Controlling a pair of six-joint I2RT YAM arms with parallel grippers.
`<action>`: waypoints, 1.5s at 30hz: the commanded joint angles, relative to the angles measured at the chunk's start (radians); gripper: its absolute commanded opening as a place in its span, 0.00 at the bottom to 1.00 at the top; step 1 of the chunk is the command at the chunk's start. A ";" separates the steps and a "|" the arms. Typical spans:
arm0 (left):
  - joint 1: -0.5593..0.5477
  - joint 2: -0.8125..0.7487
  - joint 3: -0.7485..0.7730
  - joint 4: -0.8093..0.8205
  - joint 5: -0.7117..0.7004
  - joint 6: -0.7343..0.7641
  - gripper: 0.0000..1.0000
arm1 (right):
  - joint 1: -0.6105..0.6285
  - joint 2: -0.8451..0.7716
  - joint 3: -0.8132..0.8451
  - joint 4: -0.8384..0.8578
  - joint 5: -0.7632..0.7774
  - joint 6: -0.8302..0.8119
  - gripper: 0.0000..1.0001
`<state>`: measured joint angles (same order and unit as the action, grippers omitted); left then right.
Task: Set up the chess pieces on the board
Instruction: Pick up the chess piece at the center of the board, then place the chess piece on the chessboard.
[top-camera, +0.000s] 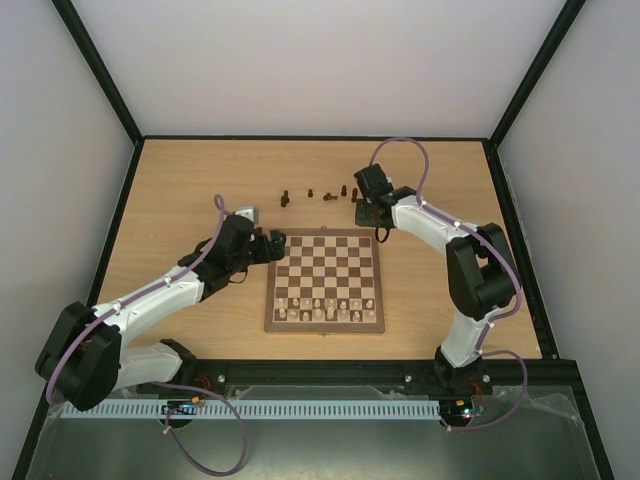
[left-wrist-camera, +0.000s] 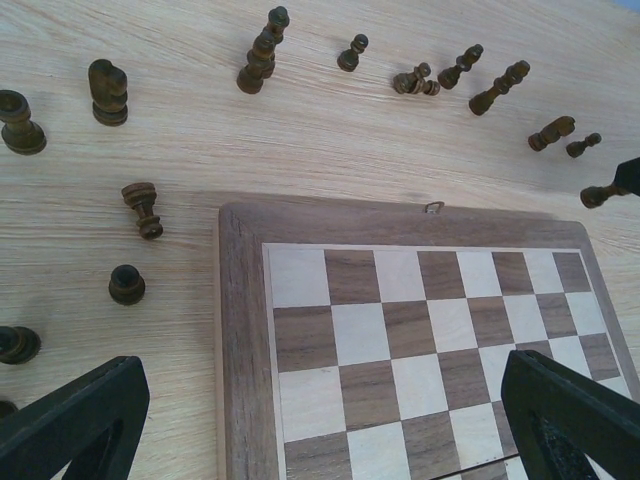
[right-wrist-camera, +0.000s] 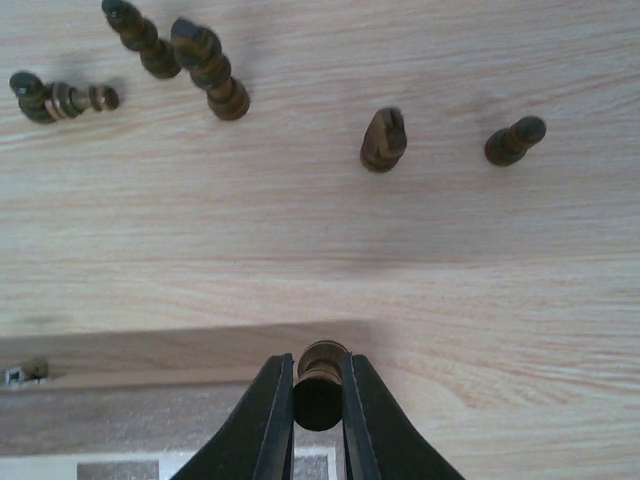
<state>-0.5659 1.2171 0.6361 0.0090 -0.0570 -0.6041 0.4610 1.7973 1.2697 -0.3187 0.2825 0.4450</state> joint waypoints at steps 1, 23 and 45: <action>0.006 -0.008 -0.009 -0.001 -0.017 0.007 0.99 | 0.027 -0.042 -0.037 -0.077 -0.009 -0.001 0.11; 0.007 -0.007 -0.014 0.000 -0.017 0.007 0.99 | 0.089 -0.104 -0.131 -0.091 -0.052 0.023 0.11; 0.007 -0.005 -0.015 0.003 -0.012 0.007 0.99 | 0.094 -0.080 -0.122 -0.098 -0.034 0.027 0.19</action>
<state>-0.5659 1.2171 0.6331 0.0090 -0.0612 -0.6041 0.5503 1.7119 1.1500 -0.3630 0.2359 0.4641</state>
